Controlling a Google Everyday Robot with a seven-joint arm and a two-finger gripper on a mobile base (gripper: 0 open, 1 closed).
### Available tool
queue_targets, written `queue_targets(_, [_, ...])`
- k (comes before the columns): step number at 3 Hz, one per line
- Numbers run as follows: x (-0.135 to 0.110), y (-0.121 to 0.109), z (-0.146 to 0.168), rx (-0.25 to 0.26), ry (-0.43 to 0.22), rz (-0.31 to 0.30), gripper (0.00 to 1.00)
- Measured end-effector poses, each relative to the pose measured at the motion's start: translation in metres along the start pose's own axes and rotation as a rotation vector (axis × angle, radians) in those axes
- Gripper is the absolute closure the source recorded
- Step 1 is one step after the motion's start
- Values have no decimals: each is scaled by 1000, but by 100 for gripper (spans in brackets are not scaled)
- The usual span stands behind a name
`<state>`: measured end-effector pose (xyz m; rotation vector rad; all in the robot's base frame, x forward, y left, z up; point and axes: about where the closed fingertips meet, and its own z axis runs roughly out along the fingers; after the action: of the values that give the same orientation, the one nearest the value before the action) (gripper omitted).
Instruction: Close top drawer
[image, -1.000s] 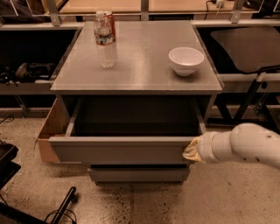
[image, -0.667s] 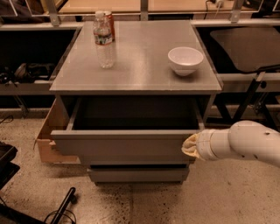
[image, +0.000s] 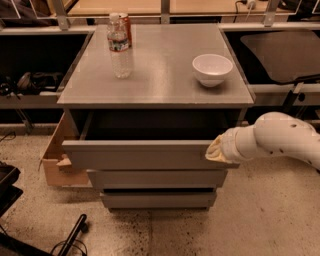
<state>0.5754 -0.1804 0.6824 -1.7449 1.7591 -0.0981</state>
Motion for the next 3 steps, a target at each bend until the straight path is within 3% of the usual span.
queue_targets(1, [0, 1, -1, 0, 0, 0, 100])
queue_targets(2, [1, -22, 11, -12, 8, -16, 100])
queue_targets(3, [0, -21, 10, -12, 8, -16, 100])
